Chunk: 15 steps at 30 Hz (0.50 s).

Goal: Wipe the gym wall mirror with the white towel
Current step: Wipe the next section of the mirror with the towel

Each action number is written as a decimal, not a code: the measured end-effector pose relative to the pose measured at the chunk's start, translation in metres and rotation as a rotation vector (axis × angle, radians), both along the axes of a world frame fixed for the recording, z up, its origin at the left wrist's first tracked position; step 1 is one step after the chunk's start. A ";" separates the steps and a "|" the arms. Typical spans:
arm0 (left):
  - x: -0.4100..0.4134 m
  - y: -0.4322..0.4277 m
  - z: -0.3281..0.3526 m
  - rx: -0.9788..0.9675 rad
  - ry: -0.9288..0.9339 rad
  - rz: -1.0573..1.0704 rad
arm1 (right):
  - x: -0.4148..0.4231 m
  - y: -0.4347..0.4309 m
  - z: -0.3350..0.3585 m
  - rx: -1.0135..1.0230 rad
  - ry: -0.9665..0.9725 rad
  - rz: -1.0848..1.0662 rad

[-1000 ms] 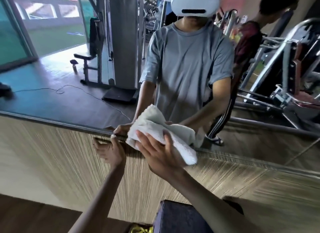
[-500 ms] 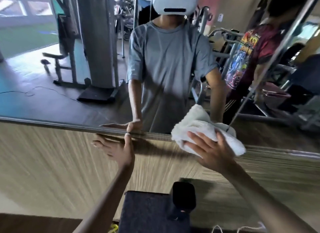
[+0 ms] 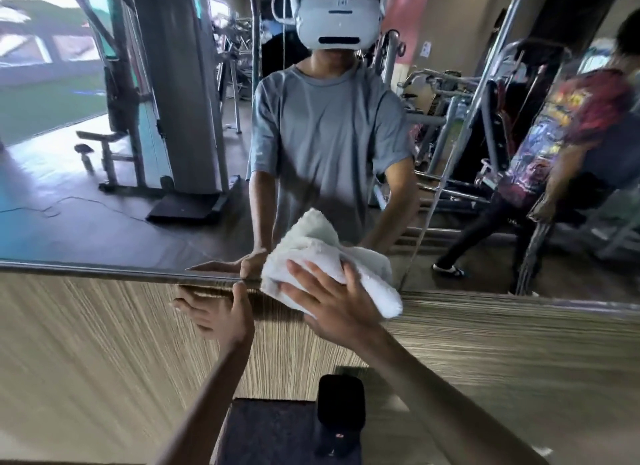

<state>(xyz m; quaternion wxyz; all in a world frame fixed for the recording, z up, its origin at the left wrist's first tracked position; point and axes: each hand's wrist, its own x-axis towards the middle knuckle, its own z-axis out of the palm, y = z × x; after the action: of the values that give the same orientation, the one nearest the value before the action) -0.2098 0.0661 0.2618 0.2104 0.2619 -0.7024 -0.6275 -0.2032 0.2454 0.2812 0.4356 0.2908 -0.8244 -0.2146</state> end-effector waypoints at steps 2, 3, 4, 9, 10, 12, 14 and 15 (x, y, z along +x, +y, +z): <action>0.000 0.002 0.002 -0.103 0.048 0.005 | 0.002 0.024 -0.005 0.025 0.034 0.005; -0.001 0.003 -0.001 -0.183 0.086 0.002 | 0.004 0.042 -0.008 0.025 0.051 -0.007; -0.001 0.002 -0.005 -0.263 0.112 -0.001 | 0.007 0.062 -0.013 0.000 0.067 -0.031; -0.007 -0.001 -0.011 -0.736 0.340 -0.087 | 0.023 0.117 -0.004 -0.291 0.085 -0.139; -0.011 0.001 -0.003 -0.847 0.425 -0.085 | 0.020 0.108 0.005 -0.360 0.109 -0.159; -0.017 0.005 0.024 -1.024 0.575 -0.076 | 0.010 0.072 0.029 -0.547 0.165 -0.211; -0.022 0.011 0.054 -1.122 0.686 -0.100 | -0.002 0.029 0.048 -0.739 0.194 -0.219; -0.024 0.012 0.068 -1.154 0.733 -0.119 | -0.006 0.009 0.050 -0.775 0.198 -0.212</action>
<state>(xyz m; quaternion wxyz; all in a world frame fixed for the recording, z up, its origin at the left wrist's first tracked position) -0.2339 0.0781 0.3303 0.5056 -0.1605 -0.8210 -0.2113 -0.2096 0.2549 0.3309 0.5655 -0.0031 -0.8237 0.0412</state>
